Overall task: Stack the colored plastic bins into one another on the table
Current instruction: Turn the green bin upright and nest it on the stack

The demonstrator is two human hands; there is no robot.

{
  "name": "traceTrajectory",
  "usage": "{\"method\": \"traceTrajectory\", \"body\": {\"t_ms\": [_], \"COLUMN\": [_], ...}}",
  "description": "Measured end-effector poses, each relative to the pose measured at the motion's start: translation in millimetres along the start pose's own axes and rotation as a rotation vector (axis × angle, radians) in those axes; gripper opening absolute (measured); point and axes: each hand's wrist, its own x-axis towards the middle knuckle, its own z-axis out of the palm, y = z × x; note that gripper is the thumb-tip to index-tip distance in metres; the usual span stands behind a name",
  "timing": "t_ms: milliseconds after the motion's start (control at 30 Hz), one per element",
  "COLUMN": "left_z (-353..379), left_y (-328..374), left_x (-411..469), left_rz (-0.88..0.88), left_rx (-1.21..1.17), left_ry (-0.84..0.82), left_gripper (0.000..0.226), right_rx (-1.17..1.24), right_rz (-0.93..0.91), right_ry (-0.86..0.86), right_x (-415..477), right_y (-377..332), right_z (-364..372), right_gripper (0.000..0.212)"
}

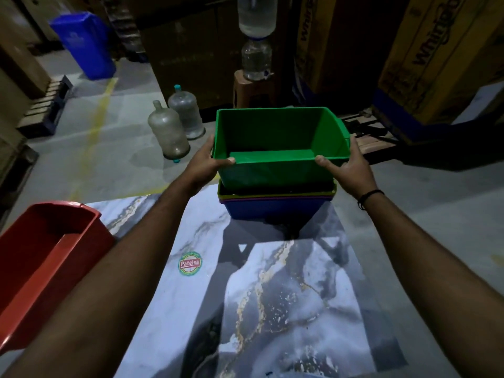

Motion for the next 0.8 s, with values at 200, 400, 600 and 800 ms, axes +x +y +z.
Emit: {"method": "traceTrajectory", "body": {"t_ms": [200, 400, 600, 800], "left_z": [18, 23, 20, 22], "left_y": [-27, -50, -59, -67], "left_x": [-2, -6, 9, 9], "left_rz": [-0.108, -0.176, -0.179, -0.231], "left_rx": [0.231, 0.541, 0.68, 0.684], "left_ry": [-0.024, -0.049, -0.127, -0.099], "left_gripper": [0.084, 0.117, 0.107, 0.114], "right_rx": [-0.128, -0.258, -0.288, -0.285], "right_rz": [0.112, 0.143, 0.167, 0.222], "right_ry": [-0.112, -0.116, -0.132, -0.129], "right_x": [-16, -20, -16, -24], "right_y": [34, 46, 48, 38], "right_z": [20, 34, 37, 40], "right_gripper": [0.133, 0.138, 0.133, 0.136]}}
